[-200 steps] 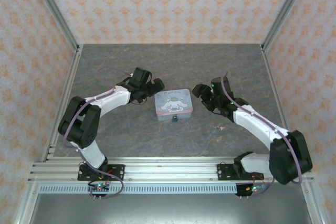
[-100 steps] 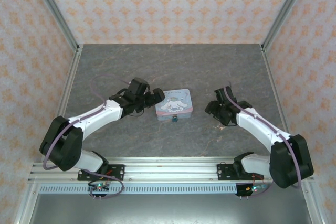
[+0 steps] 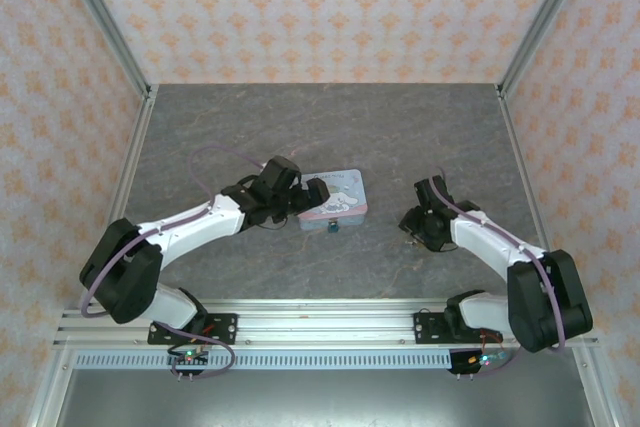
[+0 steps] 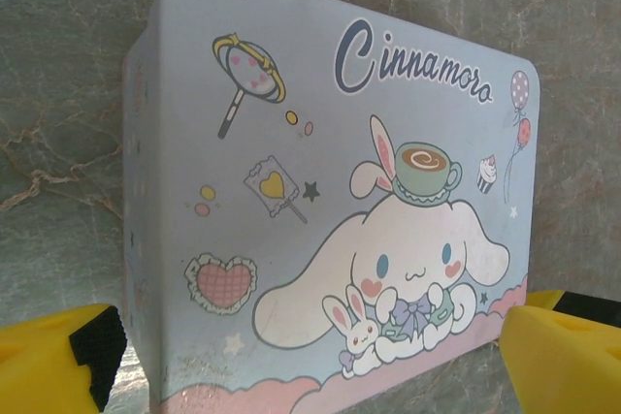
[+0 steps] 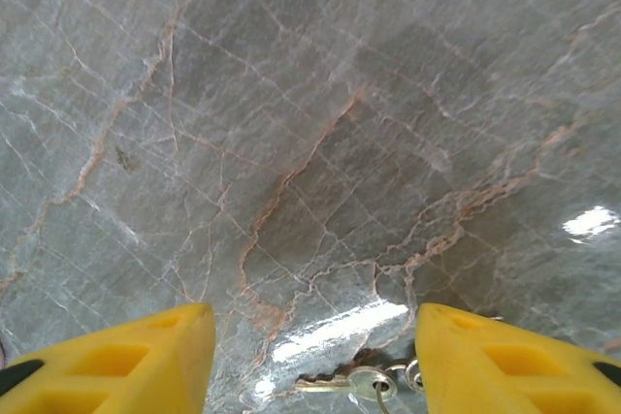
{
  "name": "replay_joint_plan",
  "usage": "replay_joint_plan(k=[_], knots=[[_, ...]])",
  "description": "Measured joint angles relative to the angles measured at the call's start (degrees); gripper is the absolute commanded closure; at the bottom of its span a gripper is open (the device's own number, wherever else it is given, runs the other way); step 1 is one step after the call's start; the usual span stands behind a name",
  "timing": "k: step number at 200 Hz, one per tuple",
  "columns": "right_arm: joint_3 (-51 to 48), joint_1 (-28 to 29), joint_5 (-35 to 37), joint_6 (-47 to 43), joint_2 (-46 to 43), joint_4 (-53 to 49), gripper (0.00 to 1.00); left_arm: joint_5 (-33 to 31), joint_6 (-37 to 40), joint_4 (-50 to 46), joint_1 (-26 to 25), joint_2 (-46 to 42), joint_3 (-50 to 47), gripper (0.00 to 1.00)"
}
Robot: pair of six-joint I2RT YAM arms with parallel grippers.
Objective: Unlock a padlock with a key
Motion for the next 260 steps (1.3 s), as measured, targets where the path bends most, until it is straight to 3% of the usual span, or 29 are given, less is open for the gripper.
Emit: replay_joint_plan(k=[60,91,145,187,260], knots=[[-4.2,1.9,1.2,5.7,-3.1,4.3,0.52,0.2,0.3,-1.3,0.0,1.4,3.0,0.00],[-5.5,7.7,1.9,11.1,-4.2,7.8,0.52,0.2,0.3,-1.3,0.0,1.4,3.0,0.00],[-3.0,19.7,-2.9,19.2,-3.8,11.2,0.52,0.2,0.3,-1.7,0.0,2.0,3.5,0.00],[1.6,20.5,-1.1,18.1,-5.0,9.2,0.49,0.0,0.7,-3.1,0.0,2.1,4.7,0.00],[0.6,20.5,6.8,20.8,-9.0,-2.4,0.45,-1.7,0.7,-4.3,0.0,2.0,4.9,0.00]])
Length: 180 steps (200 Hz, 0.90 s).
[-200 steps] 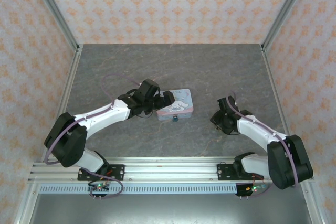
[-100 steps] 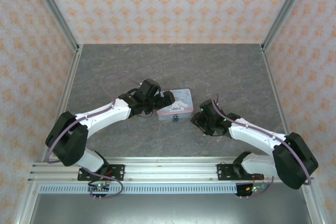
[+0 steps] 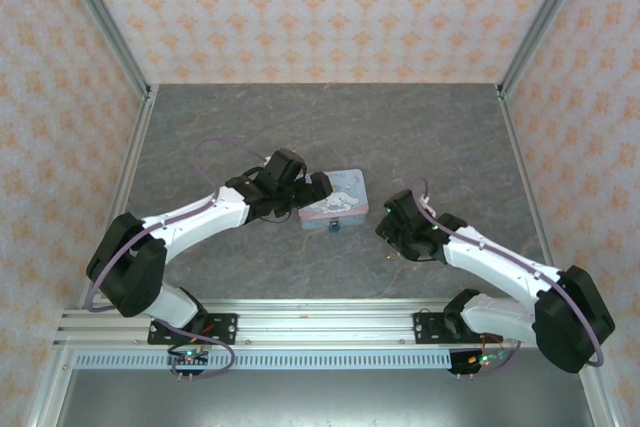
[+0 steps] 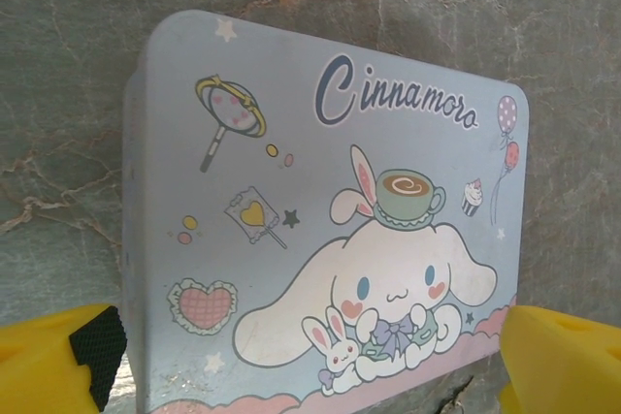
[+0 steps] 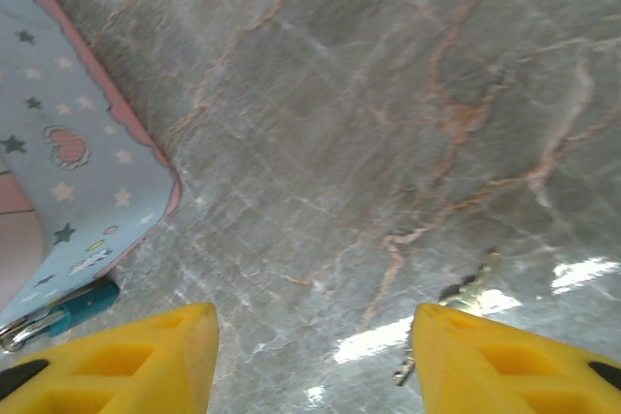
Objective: Unlock a padlock with a key
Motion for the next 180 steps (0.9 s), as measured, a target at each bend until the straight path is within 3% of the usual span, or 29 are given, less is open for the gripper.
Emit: replay_joint_plan(k=[74,180], knots=[[-3.2,0.0,1.1,6.4,0.5,-1.3,0.52,-3.5,1.1,-1.7,3.6,-4.6,0.0,0.00],[0.2,3.4,3.4,11.9,11.2,-4.3,0.61,-1.8,1.5,0.7,6.6,-6.3,-2.1,0.00]])
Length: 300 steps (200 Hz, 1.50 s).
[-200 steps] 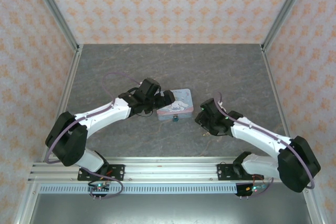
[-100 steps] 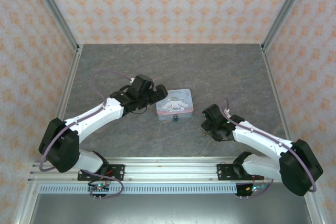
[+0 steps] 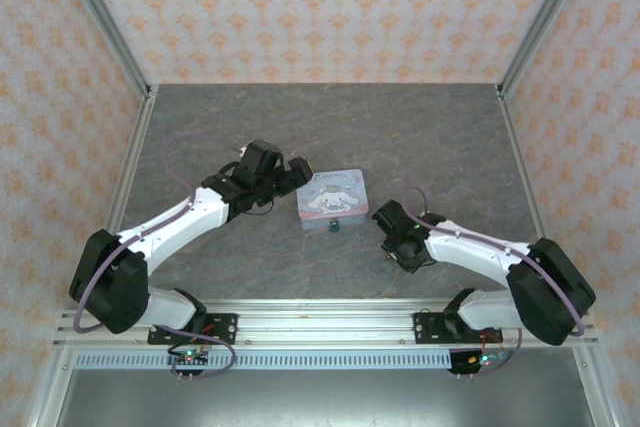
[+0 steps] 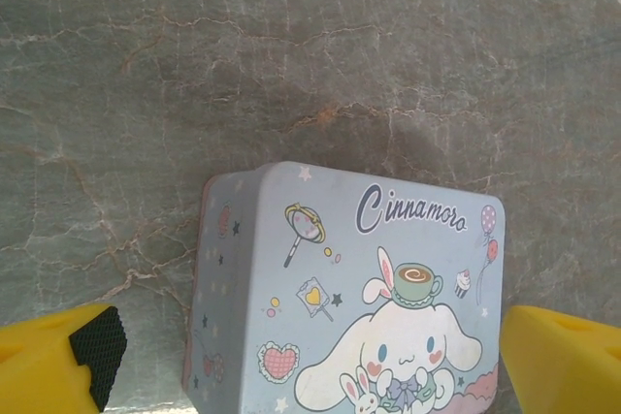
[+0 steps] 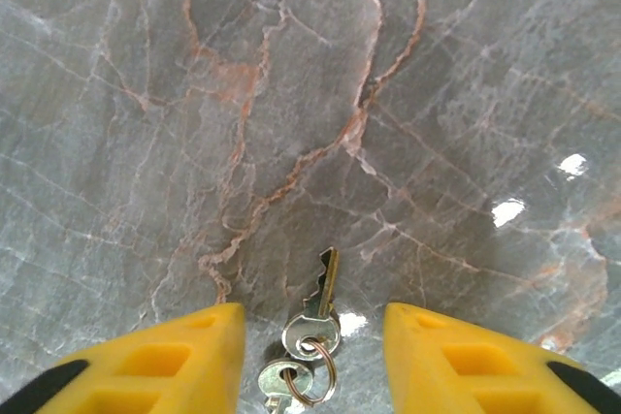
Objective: Unlock a padlock with a key
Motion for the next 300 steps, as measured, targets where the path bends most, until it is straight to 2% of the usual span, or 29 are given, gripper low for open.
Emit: replay_joint_plan(k=[27,55,99,153,181,209,248,300], knots=[[2.2,0.3,0.4,0.4,3.0,-2.4,0.65,1.5,0.0,1.9,0.4,0.0,-1.1,0.00],[5.3,0.5,0.6,0.0,6.5,-5.4,0.74,2.8,-0.1,3.8,0.9,0.0,-2.7,0.00],[8.9,0.6,0.4,-1.8,10.4,-7.0,1.00,4.1,-0.1,4.9,1.1,0.0,-4.1,0.00],[8.9,0.7,0.3,-7.7,9.1,-5.9,1.00,4.5,-0.2,5.2,1.1,0.0,-4.1,0.00],[6.0,-0.3,-1.8,-12.3,3.5,1.7,1.00,4.5,-0.2,4.9,1.1,-0.3,-4.1,0.00],[2.7,-4.0,-4.3,-17.7,-5.5,7.1,1.00,4.5,-0.2,4.7,1.1,-1.8,-4.1,0.00],[1.4,-8.8,-10.3,-25.2,-13.0,14.3,1.00,6.0,-0.1,4.8,1.1,-2.3,-3.9,0.00],[0.2,-11.2,-22.4,-31.9,-11.3,29.2,1.00,10.3,-0.7,5.4,1.1,1.2,-0.2,0.00]])
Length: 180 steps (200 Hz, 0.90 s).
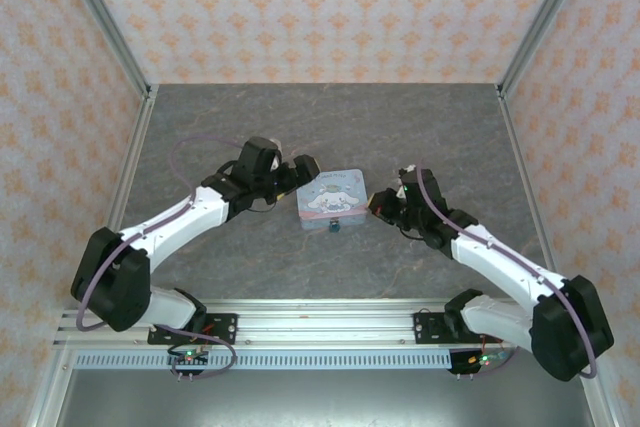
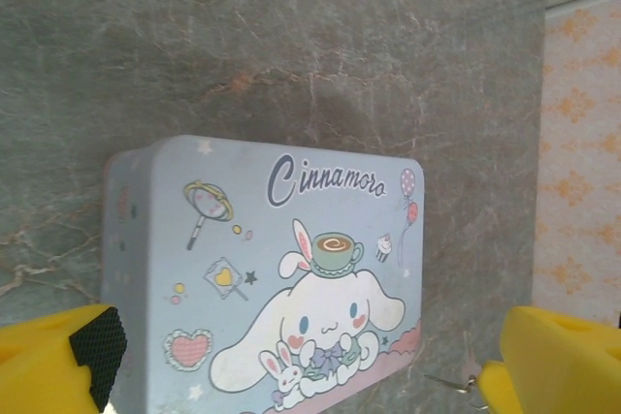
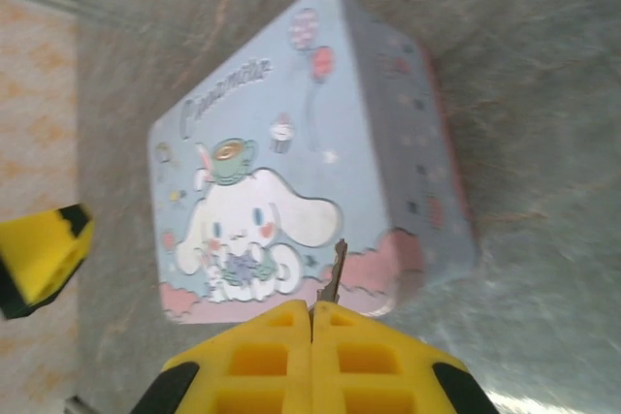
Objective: Unlock a padlock with a key
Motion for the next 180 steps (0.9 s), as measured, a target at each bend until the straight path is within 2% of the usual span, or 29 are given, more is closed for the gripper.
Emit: replay_joint_plan(k=[49,120,155,180], knots=[[-0.1,-0.2,-8.9,-0.4,4.6,10.1,1.00,1.6,-1.3,-0.1,0.0,1.9,0.9,0.00],[0.8,0.2,-16.1,-2.9,2.0,4.8,1.00,1.6,-3.1,-0.1,-0.3,1.9,1.1,0.00],[-4.0,0.8,-19.9,-3.1,-1.4,7.6,1.00,2.6,-3.8,0.1,-1.5,1.9,1.0,0.00],[-5.8,0.7,-21.0,-2.7,-1.5,10.2,1.00,4.2,-5.2,2.1,-2.0,1.9,-0.3,0.06]])
